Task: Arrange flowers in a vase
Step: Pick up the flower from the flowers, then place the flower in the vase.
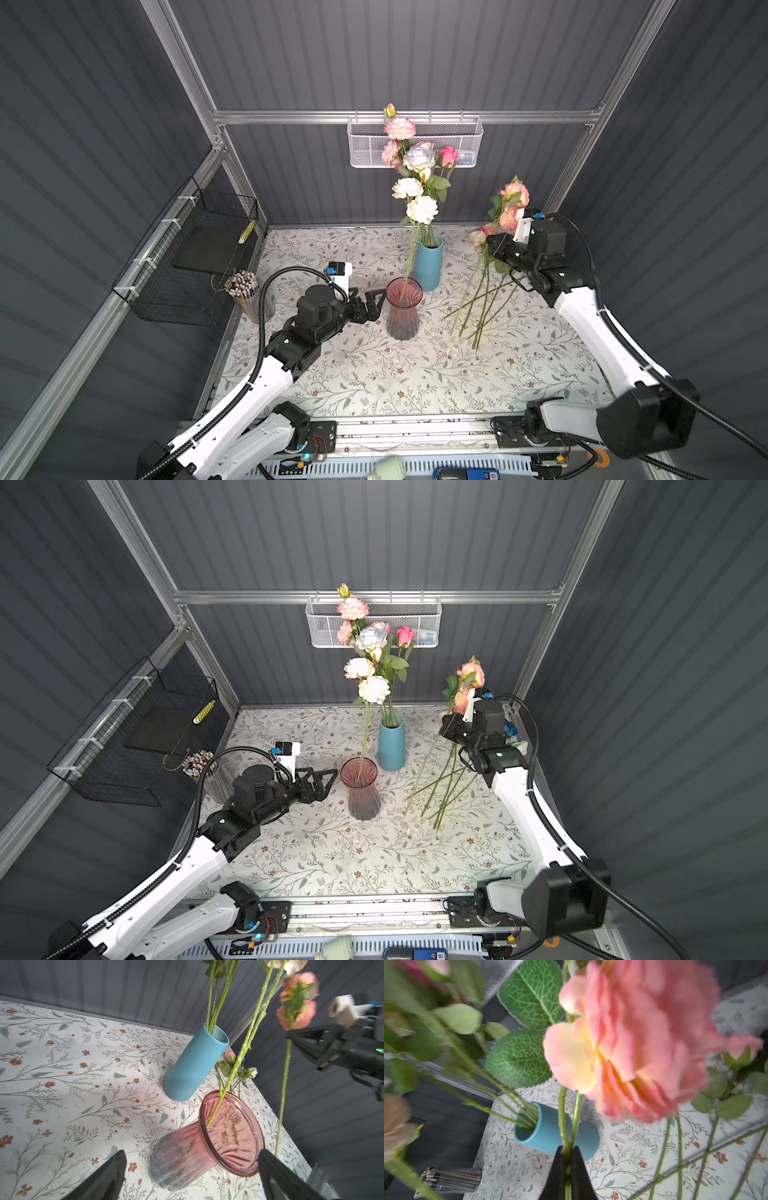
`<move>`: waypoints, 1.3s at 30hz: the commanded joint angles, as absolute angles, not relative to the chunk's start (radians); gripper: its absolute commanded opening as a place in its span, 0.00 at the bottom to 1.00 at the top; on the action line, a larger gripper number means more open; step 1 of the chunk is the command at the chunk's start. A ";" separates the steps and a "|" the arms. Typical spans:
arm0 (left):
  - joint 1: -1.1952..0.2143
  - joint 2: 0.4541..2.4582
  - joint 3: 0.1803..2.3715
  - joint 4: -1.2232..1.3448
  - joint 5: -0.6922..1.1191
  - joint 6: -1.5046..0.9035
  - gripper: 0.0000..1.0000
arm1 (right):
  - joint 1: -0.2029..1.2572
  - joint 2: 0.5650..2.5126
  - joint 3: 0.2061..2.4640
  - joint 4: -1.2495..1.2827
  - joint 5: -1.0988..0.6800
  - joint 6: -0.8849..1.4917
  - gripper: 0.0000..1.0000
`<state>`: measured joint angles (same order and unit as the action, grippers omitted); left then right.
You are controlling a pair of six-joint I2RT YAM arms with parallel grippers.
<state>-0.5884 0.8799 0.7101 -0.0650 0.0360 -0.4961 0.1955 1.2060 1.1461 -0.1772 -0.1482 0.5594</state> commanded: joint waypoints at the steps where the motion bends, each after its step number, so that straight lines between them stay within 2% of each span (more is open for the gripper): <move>1: -0.589 0.811 0.715 -0.120 -0.106 -0.558 0.99 | 0.264 1.111 1.117 -0.091 -0.010 0.517 0.06; 11: -0.588 0.616 0.683 -0.248 -0.282 -0.657 1.00 | 0.487 1.026 1.187 0.085 0.129 0.438 0.06; 19: -0.589 0.600 0.644 -0.238 -0.266 -0.719 0.99 | 0.572 1.190 1.367 0.150 0.154 0.359 0.06; 24: -0.588 0.615 0.647 -0.225 -0.249 -0.712 1.00 | 0.598 1.284 1.394 0.216 0.171 0.312 0.06; 31: -0.589 0.623 0.633 -0.205 -0.244 -0.695 0.99 | 0.628 1.316 1.246 0.341 0.176 0.323 0.07; 39: -0.589 0.663 0.622 -0.161 -0.219 -0.692 0.99 | 0.758 1.276 1.035 0.451 0.272 0.351 0.11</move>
